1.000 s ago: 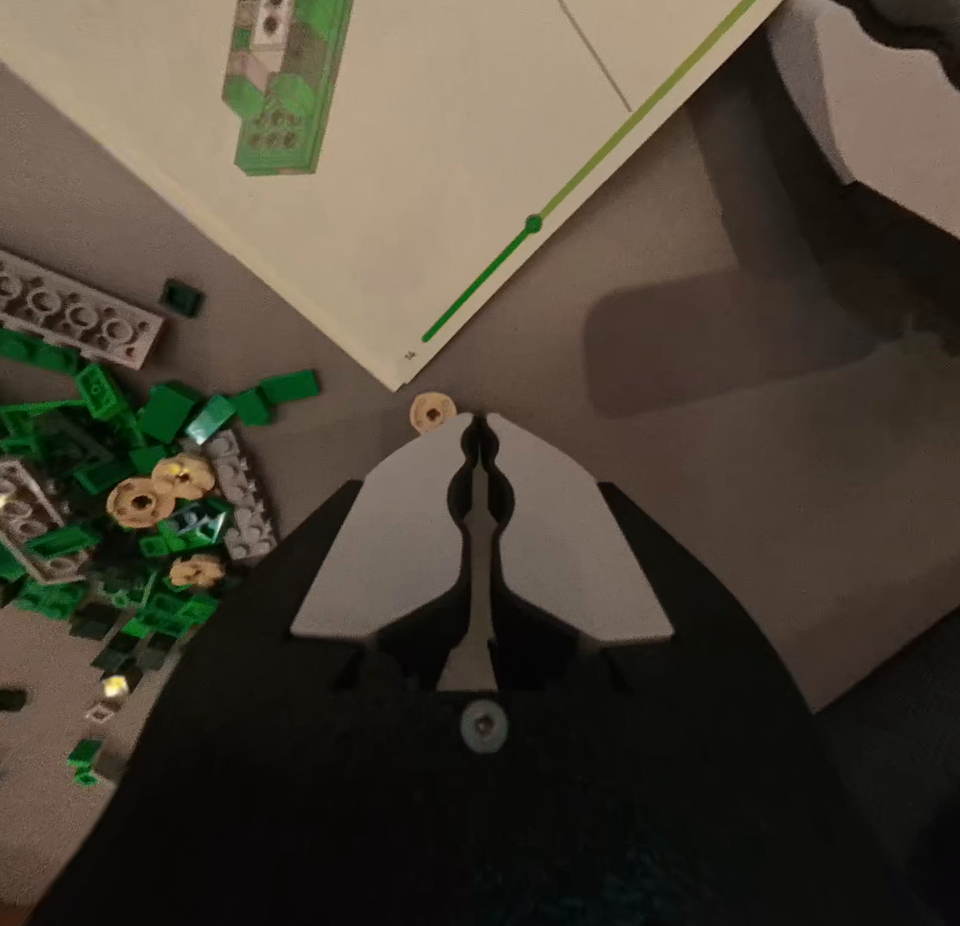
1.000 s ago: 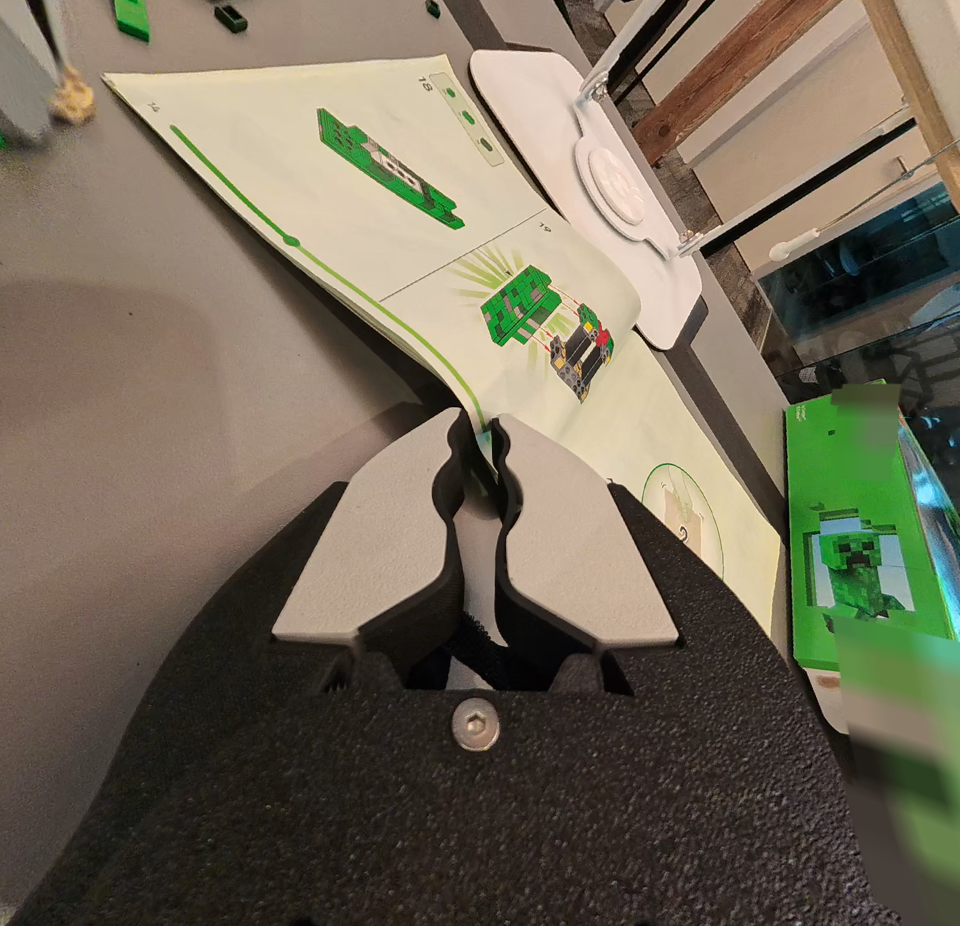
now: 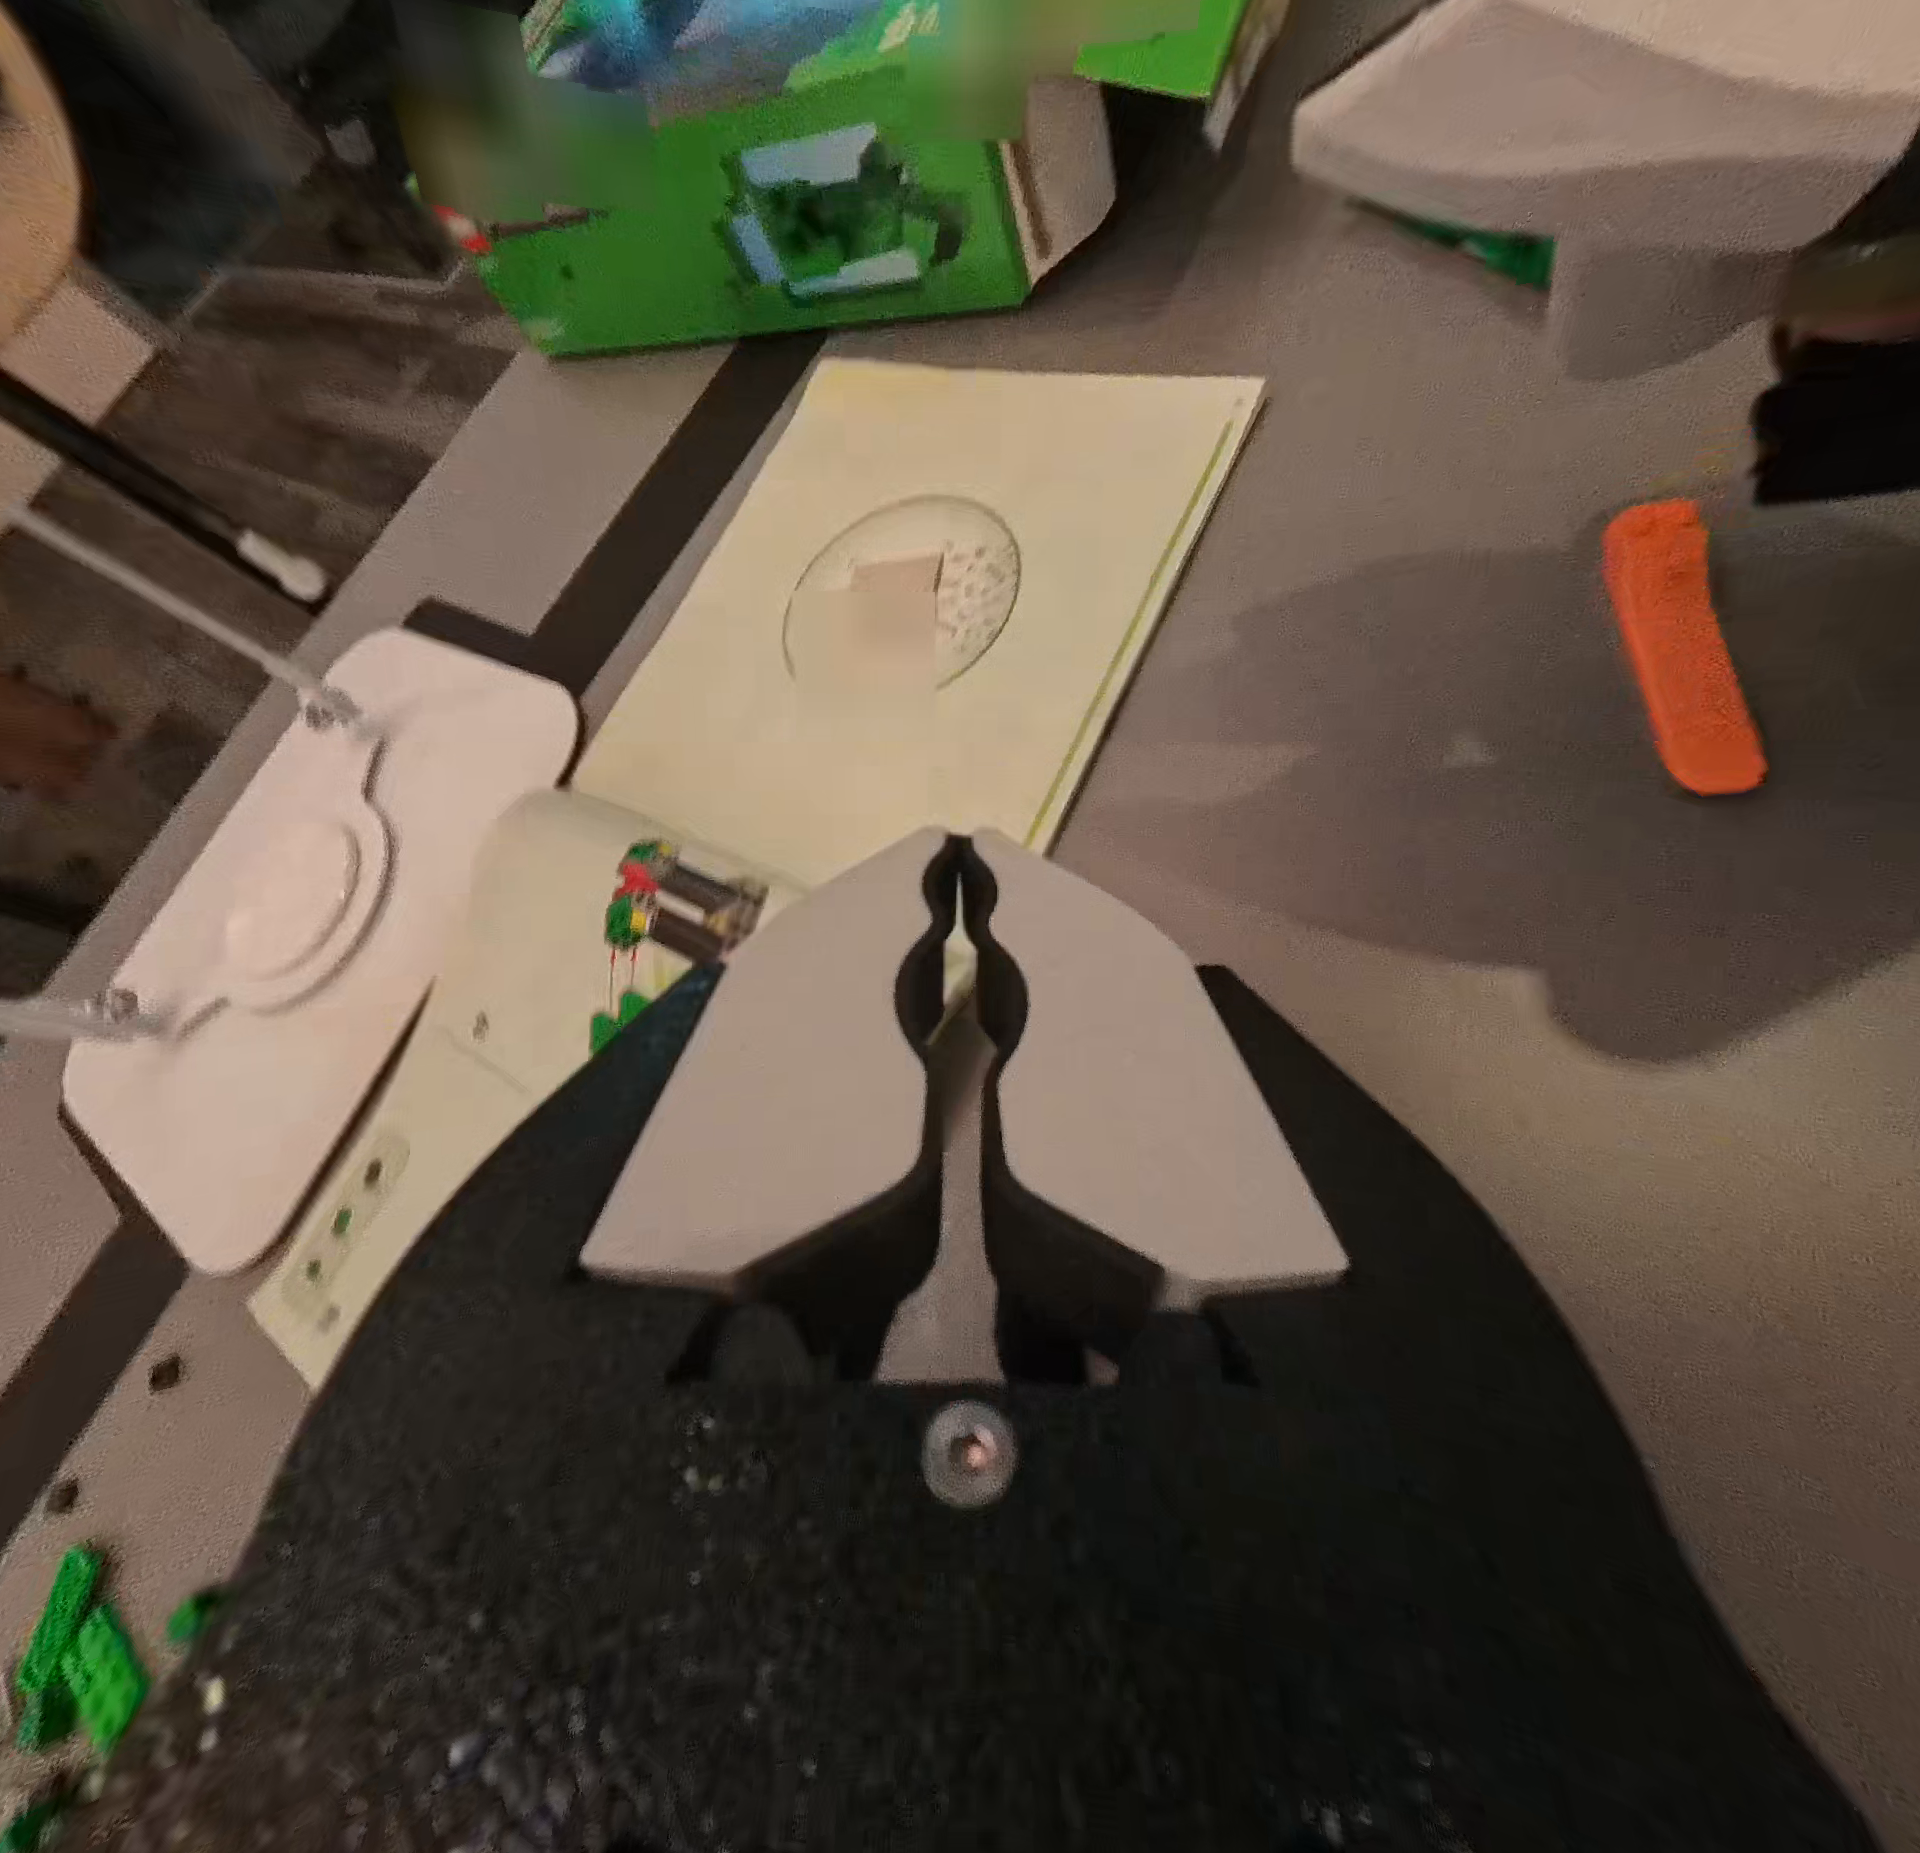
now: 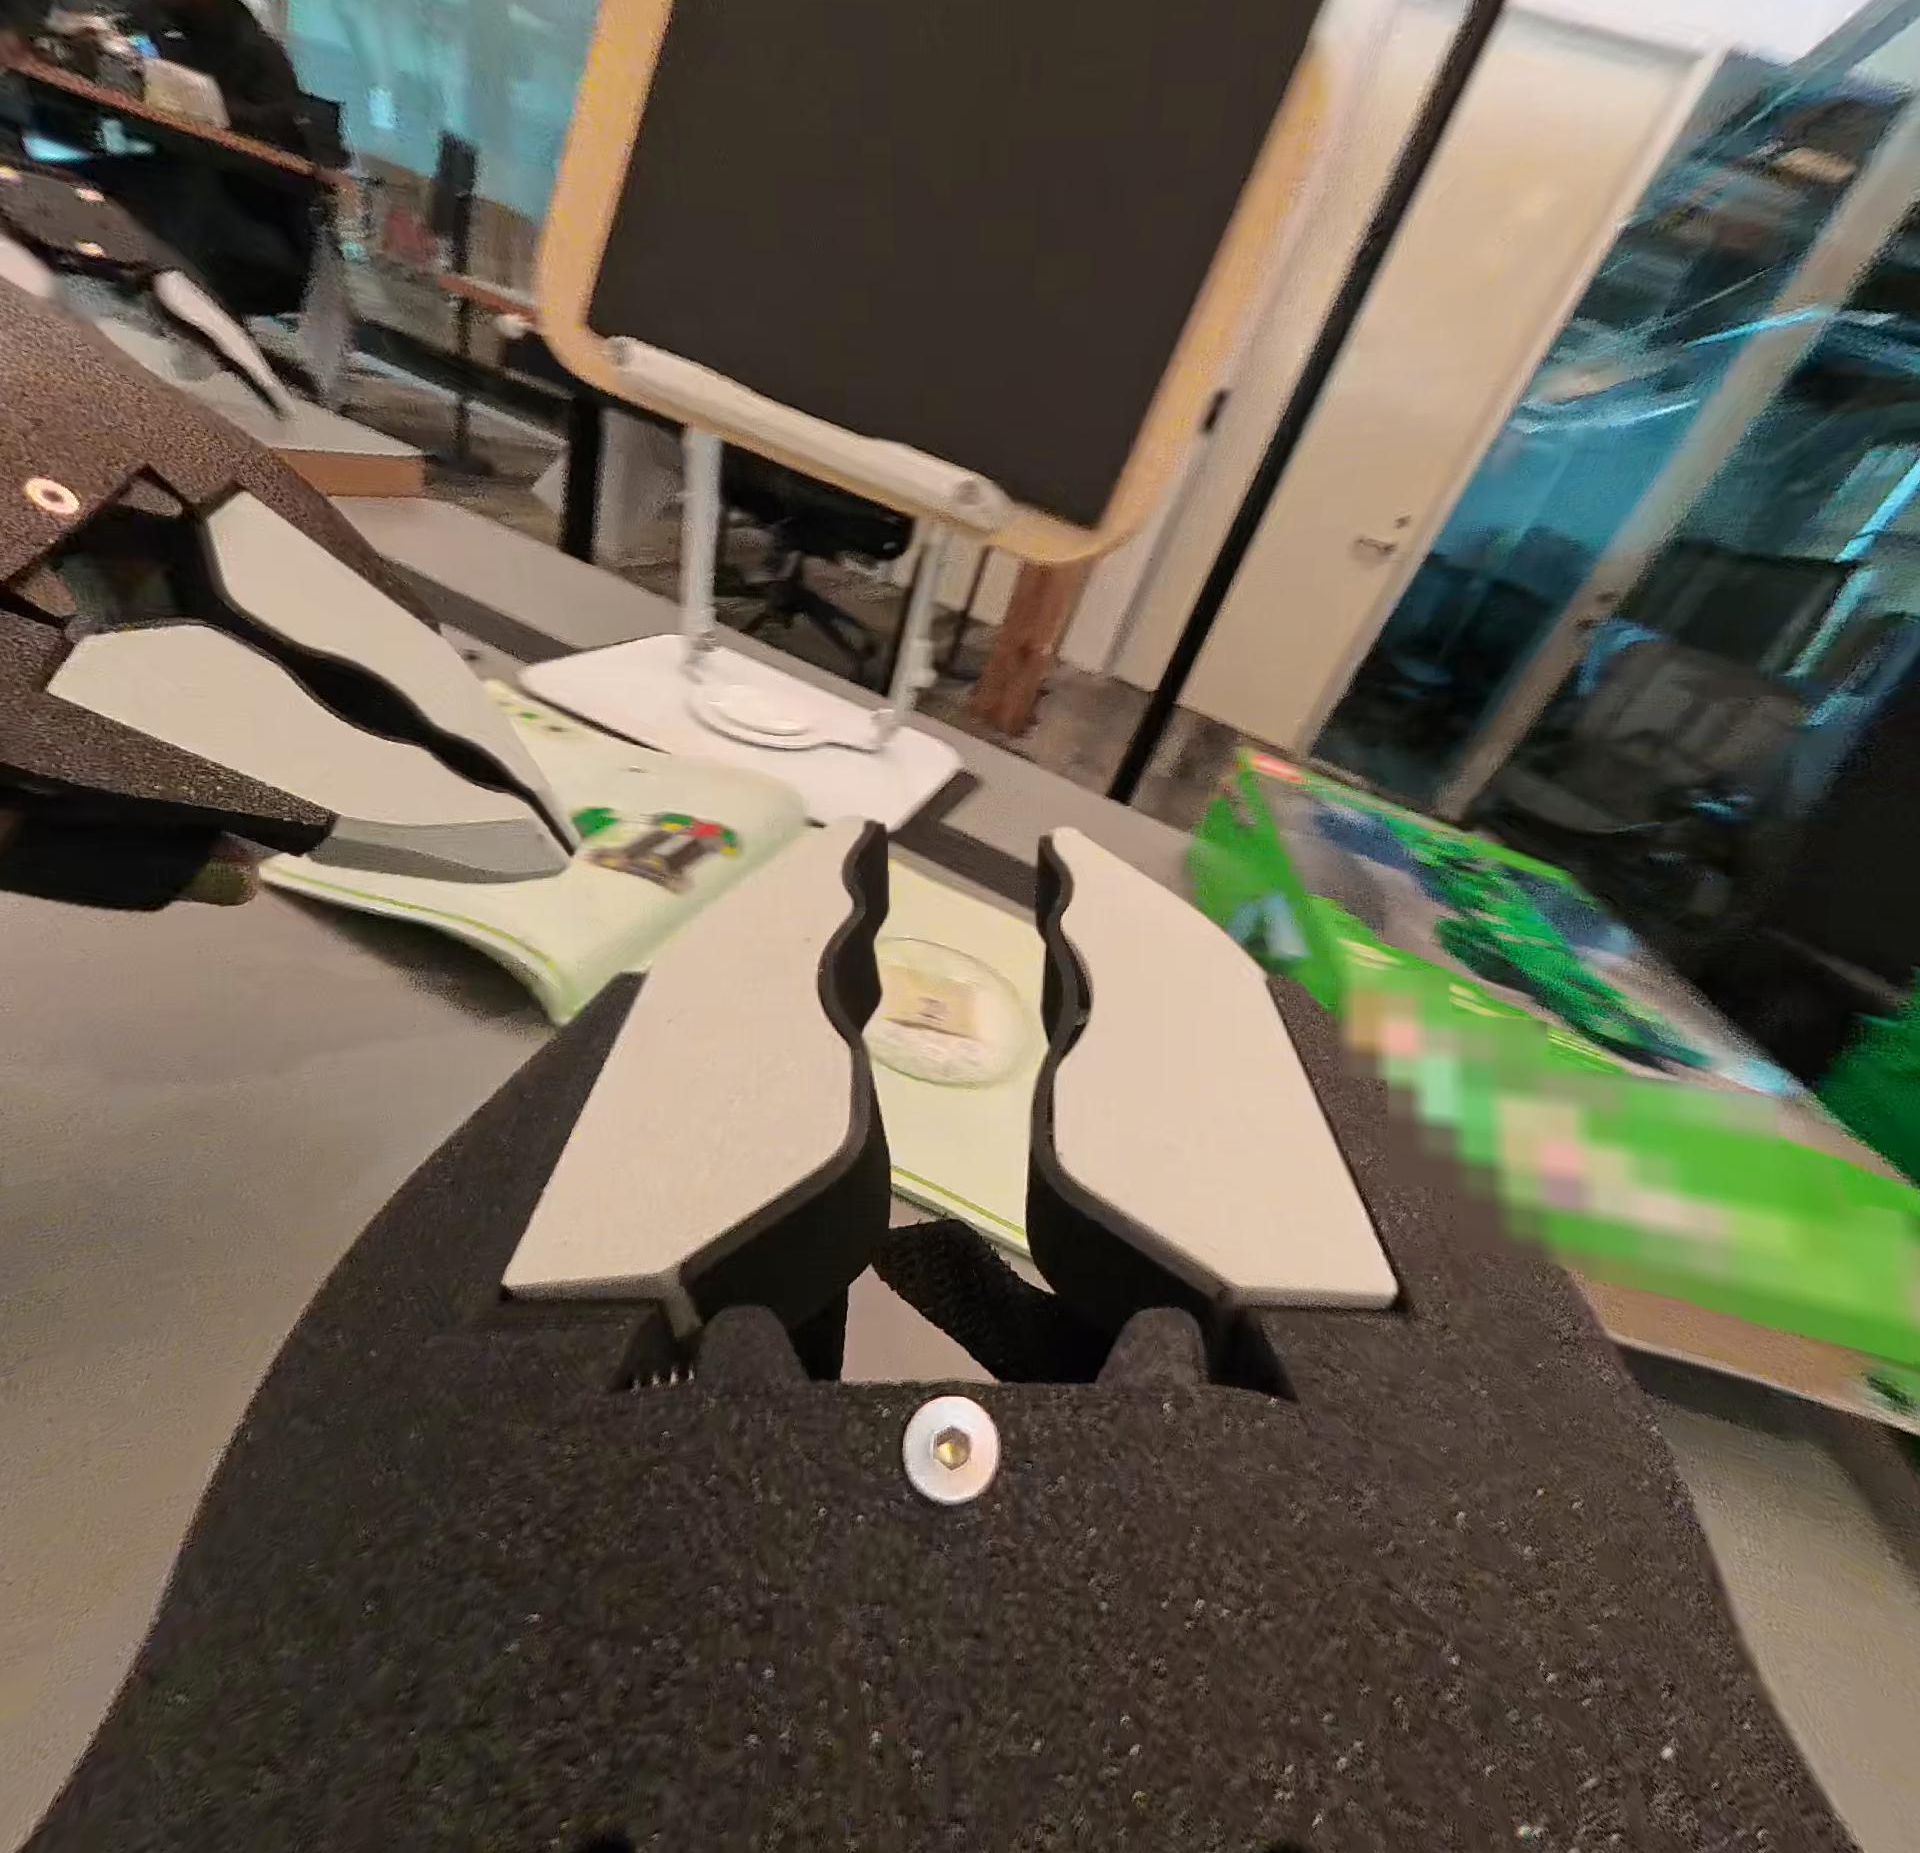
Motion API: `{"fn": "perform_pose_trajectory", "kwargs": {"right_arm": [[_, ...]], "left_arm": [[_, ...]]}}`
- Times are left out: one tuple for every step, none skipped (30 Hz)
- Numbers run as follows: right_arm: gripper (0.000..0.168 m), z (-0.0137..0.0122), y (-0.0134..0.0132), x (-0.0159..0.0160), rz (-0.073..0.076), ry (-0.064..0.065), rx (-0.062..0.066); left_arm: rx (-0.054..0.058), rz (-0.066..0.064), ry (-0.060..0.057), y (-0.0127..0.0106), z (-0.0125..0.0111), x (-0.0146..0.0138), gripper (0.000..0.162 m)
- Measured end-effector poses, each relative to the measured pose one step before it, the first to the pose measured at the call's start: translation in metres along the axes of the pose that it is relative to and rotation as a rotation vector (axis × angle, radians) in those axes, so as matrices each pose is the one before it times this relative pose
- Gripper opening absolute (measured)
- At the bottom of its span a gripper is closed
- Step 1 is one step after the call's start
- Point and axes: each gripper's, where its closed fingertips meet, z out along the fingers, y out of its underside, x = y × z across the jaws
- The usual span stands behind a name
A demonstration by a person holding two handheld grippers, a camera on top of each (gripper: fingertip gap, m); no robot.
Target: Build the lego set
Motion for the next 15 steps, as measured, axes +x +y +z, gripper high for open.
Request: {"fn": "perform_pose_trajectory", "kwargs": {"right_arm": [[0.026, -0.01156, 0.00252, 0.01708, -0.0158, 0.0378, 0.0158], [0.026, -0.01027, 0.00308, 0.0166, -0.0167, 0.0329, 0.0135], [0.026, -0.00876, 0.00363, 0.01569, -0.016, 0.0289, 0.009], [0.026, -0.00743, 0.00369, 0.01452, -0.0187, 0.0278, 0.0101], [0.025, -0.006, 0.00378, 0.01151, -0.0221, 0.017, 0.0127], [0.025, -0.00485, 0.00365, 0.00816, -0.0226, 0.0067, 0.0127], [0.025, -0.00352, 0.00394, 0.00543, -0.0175, 0.0031, 0.0086], [0.024, -0.00232, 0.00362, 0.00256, -0.0063, -0.0039, 0.0084], [0.022, -0.00121, 0.00312, -0.00154, 0.0035, -0.0213, 0.0074], [0.021, -0.00027, 0.00266, -0.00275, 0.0096, -0.0219, 0.0063], [0.021, 0.00038, 0.00189, -0.00247, 0.0119, -0.0146, 0.0053], [0.021, 0.0002, 0.00018, -0.0031, 0.0031, -0.0182, 0.0075], [0.02, -0.00034, -0.0015, -0.00212, -0.0109, -0.011, 0.0133], [0.018, -0.00073, -0.00156, -0.00115, -0.0198, -0.0032, 0.0123], [0.016, -0.00081, -0.00052, -0.00088, -0.0209, -0.0012, 0.0074]], "left_arm": [[0.0226, 0.0493, 0.0166, -0.01135, 0.01052, 0.00744, 0.0], [0.0211, 0.0406, 0.0174, -0.01165, 0.01114, 0.00766, 0.0], [0.018, 0.035, 0.019, -0.01101, 0.01185, 0.00675, 0.0], [0.0144, 0.0301, 0.0149, -0.00964, 0.0121, 0.00527, 0.0], [0.0108, 0.0232, 0.0091, -0.00722, 0.01267, 0.00292, 0.0], [0.0056, 0.0171, 0.0091, -0.00439, 0.0124, 0.00179, 0.01], [-0.0018, 0.008, 0.0076, -0.00345, 0.01239, 0.0023, 0.022], [-0.0138, -0.0029, 0.01, -0.00041, 0.01227, 0.00165, 0.033], [-0.0278, -0.008, 0.022, 0.00233, 0.0116, 0.00193, 0.044], [-0.0204, -0.0119, 0.0198, 0.00188, 0.01017, 0.00095, 0.055], [-0.0023, -0.0086, 0.0123, 0.00008, 0.0083, -0.00039, 0.066], [0.0061, -0.0027, 0.0063, -0.00073, 0.00673, -0.00087, 0.066], [0.0036, -0.0011, 0.002, -0.0006, 0.00561, -0.00129, 0.065], [0.0006, -0.0042, 0.0058, -0.00033, 0.00457, -0.00146, 0.064], [-0.0014, -0.0097, 0.0149, -0.00014, 0.00385, -0.00083, 0.064]]}}
